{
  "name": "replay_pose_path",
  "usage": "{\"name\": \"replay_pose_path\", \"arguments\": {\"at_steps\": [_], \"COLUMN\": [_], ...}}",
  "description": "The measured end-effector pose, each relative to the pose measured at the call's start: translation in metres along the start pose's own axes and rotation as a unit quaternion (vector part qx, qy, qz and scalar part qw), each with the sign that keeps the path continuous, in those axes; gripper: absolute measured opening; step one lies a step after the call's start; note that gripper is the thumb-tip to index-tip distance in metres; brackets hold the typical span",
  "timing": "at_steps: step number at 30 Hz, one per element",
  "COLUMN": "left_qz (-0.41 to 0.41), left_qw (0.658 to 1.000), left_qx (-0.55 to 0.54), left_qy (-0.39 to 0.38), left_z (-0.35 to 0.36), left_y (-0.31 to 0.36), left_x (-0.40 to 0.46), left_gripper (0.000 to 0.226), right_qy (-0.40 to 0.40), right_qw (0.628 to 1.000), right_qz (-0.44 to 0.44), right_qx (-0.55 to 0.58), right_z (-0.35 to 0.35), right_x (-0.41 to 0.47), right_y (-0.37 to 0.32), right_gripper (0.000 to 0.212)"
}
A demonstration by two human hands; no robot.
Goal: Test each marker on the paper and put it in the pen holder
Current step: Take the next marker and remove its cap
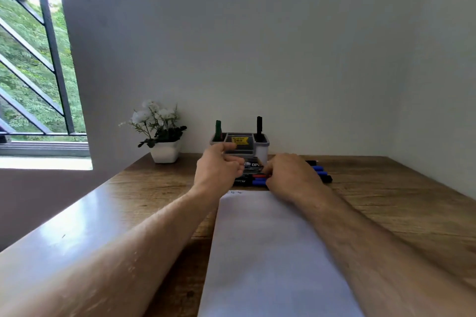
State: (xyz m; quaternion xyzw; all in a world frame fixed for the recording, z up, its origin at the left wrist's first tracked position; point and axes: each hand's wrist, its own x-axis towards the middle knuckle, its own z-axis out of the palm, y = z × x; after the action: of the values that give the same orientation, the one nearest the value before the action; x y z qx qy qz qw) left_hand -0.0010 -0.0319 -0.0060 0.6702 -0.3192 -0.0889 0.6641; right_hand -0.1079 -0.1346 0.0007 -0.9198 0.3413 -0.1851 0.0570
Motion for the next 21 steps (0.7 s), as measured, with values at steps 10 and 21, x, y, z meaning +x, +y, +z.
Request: {"name": "replay_pose_path", "arguments": {"at_steps": [10, 21], "left_qz": [-0.009, 0.15], "left_qw": [1.0, 0.956], "left_qx": [-0.002, 0.25], "left_qy": [-0.027, -0.027], "left_z": [-0.009, -0.013], "left_y": [-0.006, 0.002], "left_x": [-0.001, -0.01], "left_gripper": [0.034, 0.039], "right_qy": [0.019, 0.112], "right_qw": [0.999, 0.981], "right_qz": [-0.02, -0.047], "right_qx": [-0.043, 0.152], "right_z": [0.004, -0.011], "right_x": [0.005, -0.004], "right_y": [0.006, 0.005], "right_gripper": [0.027, 0.009]}}
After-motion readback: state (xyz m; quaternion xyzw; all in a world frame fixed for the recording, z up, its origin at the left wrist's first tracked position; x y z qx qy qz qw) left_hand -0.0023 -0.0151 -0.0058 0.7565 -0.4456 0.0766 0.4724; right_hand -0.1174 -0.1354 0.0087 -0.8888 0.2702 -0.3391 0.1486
